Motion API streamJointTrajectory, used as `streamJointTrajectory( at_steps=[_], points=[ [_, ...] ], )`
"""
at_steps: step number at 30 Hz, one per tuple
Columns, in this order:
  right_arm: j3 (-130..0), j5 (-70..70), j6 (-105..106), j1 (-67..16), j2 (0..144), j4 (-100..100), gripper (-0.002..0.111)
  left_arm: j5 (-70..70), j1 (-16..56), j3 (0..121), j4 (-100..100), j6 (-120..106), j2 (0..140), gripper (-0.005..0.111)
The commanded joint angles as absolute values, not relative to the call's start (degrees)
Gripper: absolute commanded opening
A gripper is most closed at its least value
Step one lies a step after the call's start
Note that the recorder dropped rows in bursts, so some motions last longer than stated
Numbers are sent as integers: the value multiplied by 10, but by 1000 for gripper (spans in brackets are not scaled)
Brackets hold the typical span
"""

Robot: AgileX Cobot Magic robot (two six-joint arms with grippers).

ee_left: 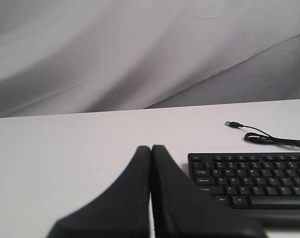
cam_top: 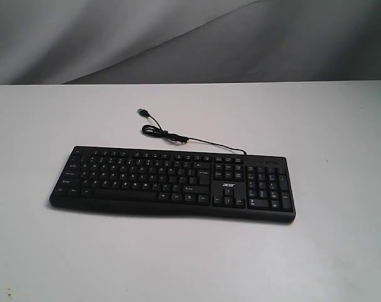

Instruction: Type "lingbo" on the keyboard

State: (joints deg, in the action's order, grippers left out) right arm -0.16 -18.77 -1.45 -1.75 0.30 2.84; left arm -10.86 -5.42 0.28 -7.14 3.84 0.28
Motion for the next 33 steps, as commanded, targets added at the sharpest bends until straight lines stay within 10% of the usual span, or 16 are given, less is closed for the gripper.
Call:
streamJointTrajectory(
  at_steps=[1, 14, 33],
  points=[
    [0, -188, -15, -15, 0, 27, 0, -103, -51, 0, -72, 40, 0, 1],
    [0, -170, -14, -15, 0, 39, 0, -103, -51, 0, -72, 40, 0, 1],
    [-1, 252, -207, -15, 0, 48, 0, -103, -51, 0, -72, 40, 0, 1]
  ],
)
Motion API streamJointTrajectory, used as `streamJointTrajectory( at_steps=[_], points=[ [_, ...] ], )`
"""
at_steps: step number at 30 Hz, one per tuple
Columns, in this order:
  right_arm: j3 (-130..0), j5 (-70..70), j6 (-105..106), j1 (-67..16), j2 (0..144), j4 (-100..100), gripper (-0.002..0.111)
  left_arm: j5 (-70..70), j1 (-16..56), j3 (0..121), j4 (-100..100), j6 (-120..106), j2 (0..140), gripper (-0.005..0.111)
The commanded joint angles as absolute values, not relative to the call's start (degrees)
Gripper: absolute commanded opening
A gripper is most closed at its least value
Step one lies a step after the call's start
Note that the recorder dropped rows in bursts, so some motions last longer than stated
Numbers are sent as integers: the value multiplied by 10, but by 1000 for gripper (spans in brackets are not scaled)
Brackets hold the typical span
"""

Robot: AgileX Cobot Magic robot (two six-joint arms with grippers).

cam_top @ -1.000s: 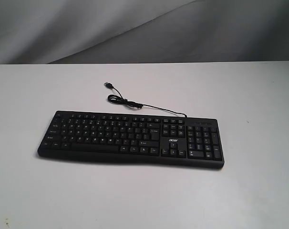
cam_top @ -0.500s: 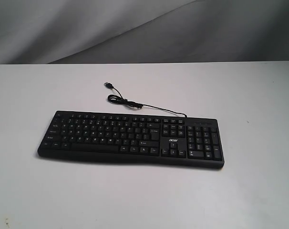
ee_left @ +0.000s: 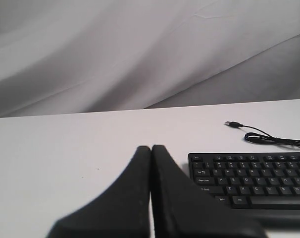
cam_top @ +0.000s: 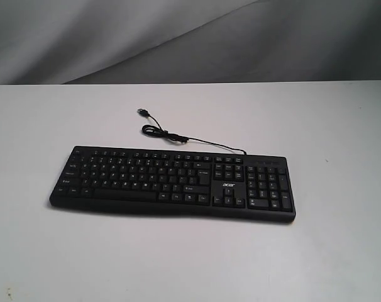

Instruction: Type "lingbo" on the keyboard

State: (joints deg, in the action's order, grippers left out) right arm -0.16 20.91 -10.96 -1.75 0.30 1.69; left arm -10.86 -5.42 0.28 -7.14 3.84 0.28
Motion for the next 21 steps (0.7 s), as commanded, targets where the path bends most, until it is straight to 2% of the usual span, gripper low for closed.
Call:
streamJointTrajectory(
  at_steps=[1, 6, 14, 21],
  points=[
    [-15, 240, -216, -15, 12, 63, 0, -103, -51, 0, -72, 40, 0, 1],
    [-121, 167, -239, -15, 166, 115, 0, -103, -51, 0, -72, 40, 0, 1],
    [-355, 97, -236, -15, 543, 213, 0, -103, -51, 0, -72, 40, 0, 1],
    [-592, -87, -213, -33, 823, 255, 0, -103, -51, 0, -72, 40, 0, 1]
  ],
)
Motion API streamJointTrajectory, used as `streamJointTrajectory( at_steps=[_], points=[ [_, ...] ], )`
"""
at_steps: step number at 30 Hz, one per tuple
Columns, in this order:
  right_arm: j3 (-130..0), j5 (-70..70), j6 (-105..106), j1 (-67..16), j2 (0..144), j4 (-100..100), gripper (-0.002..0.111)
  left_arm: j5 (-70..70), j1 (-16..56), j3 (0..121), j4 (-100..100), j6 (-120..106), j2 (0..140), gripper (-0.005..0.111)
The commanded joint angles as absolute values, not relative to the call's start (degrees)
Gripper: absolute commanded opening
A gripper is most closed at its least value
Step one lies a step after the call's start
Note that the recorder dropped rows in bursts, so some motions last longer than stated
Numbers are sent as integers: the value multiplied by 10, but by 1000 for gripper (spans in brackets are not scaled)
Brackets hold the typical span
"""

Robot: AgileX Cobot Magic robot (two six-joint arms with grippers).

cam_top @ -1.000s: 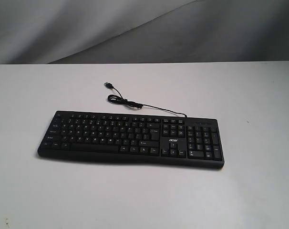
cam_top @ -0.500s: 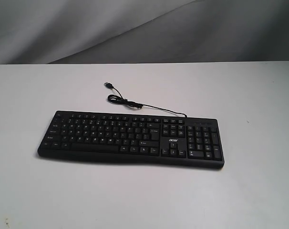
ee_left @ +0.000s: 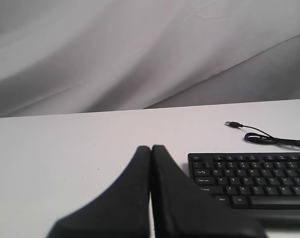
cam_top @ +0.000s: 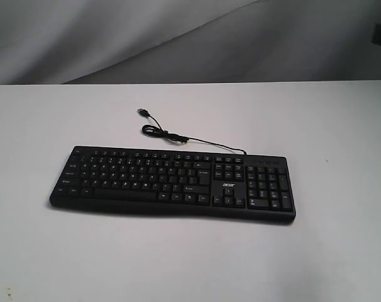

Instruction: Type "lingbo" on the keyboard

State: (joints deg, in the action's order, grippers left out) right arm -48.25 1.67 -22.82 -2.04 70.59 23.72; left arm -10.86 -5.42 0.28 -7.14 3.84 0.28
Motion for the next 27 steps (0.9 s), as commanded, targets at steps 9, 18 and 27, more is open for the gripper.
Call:
streamJointTrajectory(
  at_steps=[9, 18, 27],
  points=[
    [-838, -383, 46, -125, 1049, 140, 0, -103, -51, 0, -72, 40, 0, 1],
    [-854, -483, 716, -180, 1134, -533, 0, -103, -51, 0, -72, 40, 0, 1],
    [-854, -423, 720, -307, 1190, -467, 0, -103, -51, 0, -72, 40, 0, 1]
  ],
)
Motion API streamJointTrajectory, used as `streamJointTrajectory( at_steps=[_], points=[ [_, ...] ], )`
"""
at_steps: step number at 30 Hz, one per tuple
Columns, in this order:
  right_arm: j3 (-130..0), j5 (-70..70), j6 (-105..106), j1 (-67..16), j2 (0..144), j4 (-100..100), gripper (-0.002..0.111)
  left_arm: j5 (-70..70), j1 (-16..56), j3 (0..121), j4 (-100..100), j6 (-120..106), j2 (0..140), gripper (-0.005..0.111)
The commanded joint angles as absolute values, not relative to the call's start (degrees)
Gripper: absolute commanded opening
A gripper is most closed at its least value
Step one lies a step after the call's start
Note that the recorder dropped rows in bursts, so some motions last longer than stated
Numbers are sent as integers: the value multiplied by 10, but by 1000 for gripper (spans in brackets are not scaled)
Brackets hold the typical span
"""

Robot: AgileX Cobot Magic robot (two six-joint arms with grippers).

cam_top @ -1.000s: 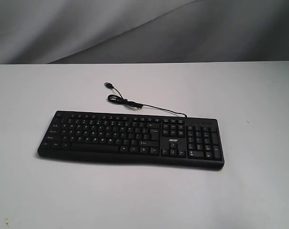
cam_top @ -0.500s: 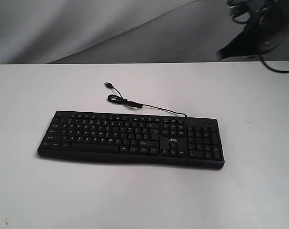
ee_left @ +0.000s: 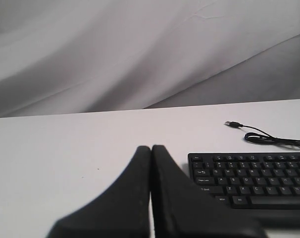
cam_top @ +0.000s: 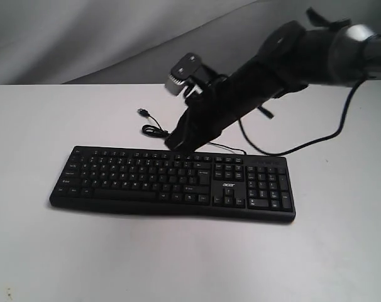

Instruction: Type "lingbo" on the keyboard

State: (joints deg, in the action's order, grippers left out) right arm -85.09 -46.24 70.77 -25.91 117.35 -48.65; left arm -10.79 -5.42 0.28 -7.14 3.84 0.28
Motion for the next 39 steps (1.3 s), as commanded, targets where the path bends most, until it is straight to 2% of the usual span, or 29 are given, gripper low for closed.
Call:
streamJointTrajectory(
  at_steps=[1, 15, 39],
  points=[
    [-854, -404, 719, -317, 1193, -462, 0, -103, -51, 0, -72, 40, 0, 1],
    [-854, -312, 719, -331, 1254, -467, 0, -103, -51, 0, -72, 40, 0, 1],
    [-854, -318, 700, -326, 1270, -437, 0, -103, -51, 0, -72, 40, 0, 1]
  ],
)
